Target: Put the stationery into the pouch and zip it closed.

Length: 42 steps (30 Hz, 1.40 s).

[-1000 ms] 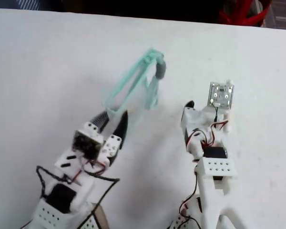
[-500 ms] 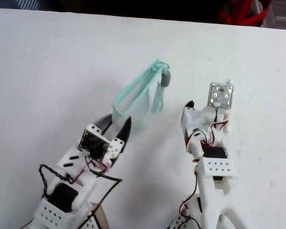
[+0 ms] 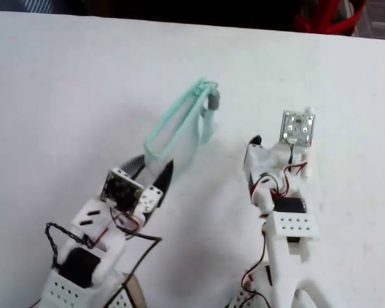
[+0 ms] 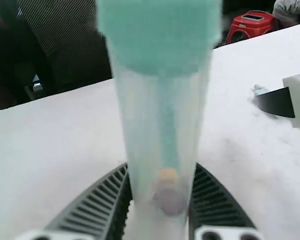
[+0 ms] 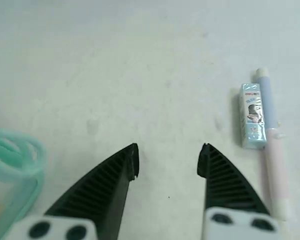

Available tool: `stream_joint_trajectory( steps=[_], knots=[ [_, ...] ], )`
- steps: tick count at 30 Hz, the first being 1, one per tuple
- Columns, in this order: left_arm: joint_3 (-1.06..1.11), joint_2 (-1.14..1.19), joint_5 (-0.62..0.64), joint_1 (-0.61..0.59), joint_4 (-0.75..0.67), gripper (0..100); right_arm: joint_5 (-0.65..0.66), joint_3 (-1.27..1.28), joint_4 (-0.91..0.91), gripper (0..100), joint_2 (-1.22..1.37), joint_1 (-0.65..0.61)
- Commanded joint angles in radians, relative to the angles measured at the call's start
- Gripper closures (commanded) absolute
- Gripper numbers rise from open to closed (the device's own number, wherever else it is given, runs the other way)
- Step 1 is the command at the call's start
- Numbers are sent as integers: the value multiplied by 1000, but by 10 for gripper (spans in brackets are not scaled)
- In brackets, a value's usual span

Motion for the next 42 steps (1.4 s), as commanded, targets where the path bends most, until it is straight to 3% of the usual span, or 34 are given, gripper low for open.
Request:
stream_joint_trajectory(
  steps=[1,7,11,15,21,26,32,42],
  knots=[
    [-98,-8,-3,-13,87,836,-11,-8,-21,805,-16,10],
    [-64,-8,-3,-13,54,845,-3,-37,12,805,-27,15],
    [-34,-8,-5,-13,12,850,-11,-215,288,805,-16,45],
    [-31,-8,-8,-13,5,850,-12,-351,392,805,-16,163],
    [-28,-8,-11,-13,6,850,-3,-445,424,805,-15,254],
    [9,-8,-12,-13,-32,851,-9,-476,473,805,76,231],
    [25,-8,-12,-15,-57,853,-11,-483,392,807,346,168],
    [23,-8,-6,-110,-81,854,-12,-575,357,807,542,166]
  ],
)
